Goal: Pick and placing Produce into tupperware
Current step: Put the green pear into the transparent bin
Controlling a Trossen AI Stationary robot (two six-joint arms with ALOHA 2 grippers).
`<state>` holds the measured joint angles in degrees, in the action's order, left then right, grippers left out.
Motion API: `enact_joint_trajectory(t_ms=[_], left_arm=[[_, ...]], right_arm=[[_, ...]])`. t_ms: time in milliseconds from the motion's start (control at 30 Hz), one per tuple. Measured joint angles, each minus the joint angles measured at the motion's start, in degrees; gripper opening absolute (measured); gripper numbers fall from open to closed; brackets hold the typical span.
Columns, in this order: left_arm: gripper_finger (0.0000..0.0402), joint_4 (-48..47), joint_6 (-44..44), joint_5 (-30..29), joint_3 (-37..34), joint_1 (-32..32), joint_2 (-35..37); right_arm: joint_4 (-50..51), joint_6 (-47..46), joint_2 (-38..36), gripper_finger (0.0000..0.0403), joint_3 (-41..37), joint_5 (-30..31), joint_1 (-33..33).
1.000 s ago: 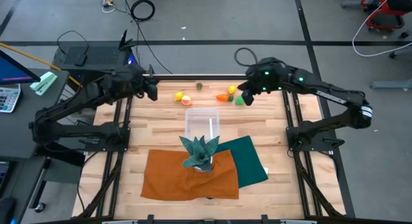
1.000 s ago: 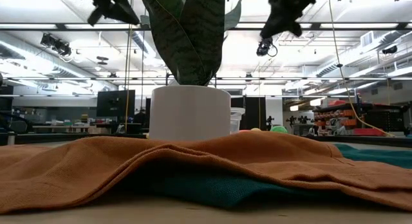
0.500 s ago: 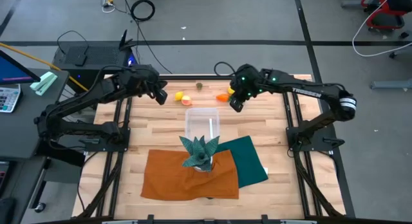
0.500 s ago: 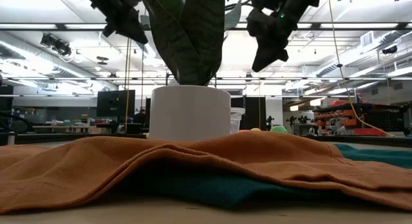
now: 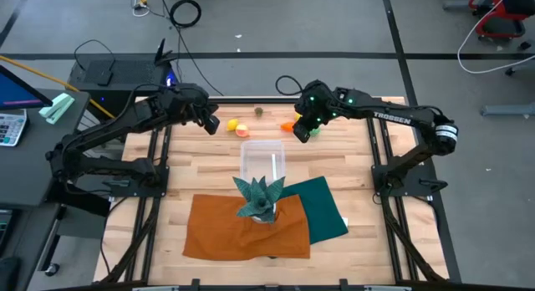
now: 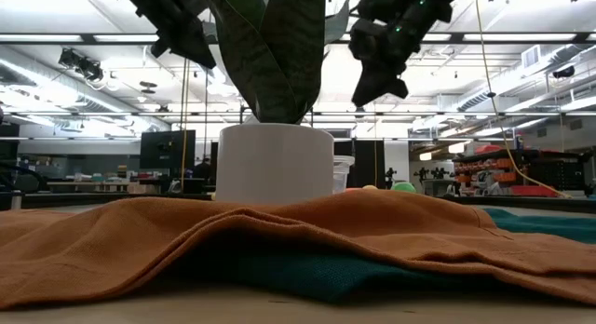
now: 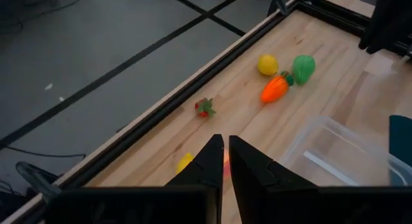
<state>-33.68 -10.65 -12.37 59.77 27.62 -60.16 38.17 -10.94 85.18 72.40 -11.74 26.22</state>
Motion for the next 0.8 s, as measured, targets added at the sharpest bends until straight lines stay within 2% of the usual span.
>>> enact_joint_trajectory(t_ms=[167,300,633,800], left_arm=[[0.005,0.62,-0.74,0.01,-0.07,0.6,-2.02],[0.006,0.8,-2.16,0.12,-0.04,0.61,-3.77],[0.0081,0.62,-7.5,3.72,-0.04,0.61,-7.09],[0.0093,0.56,-8.51,4.47,-0.04,0.61,-7.09]], right_arm=[[-0.95,0.0,3.04,0.0045,0.0,1.79,0.71],[-0.82,-0.37,4.64,0.0081,0.0,4.45,1.7],[1.21,-13.18,6.71,0.0226,0.0,11.99,5.88],[5.53,-16.06,7.58,0.0294,0.0,16.1,7.1]])
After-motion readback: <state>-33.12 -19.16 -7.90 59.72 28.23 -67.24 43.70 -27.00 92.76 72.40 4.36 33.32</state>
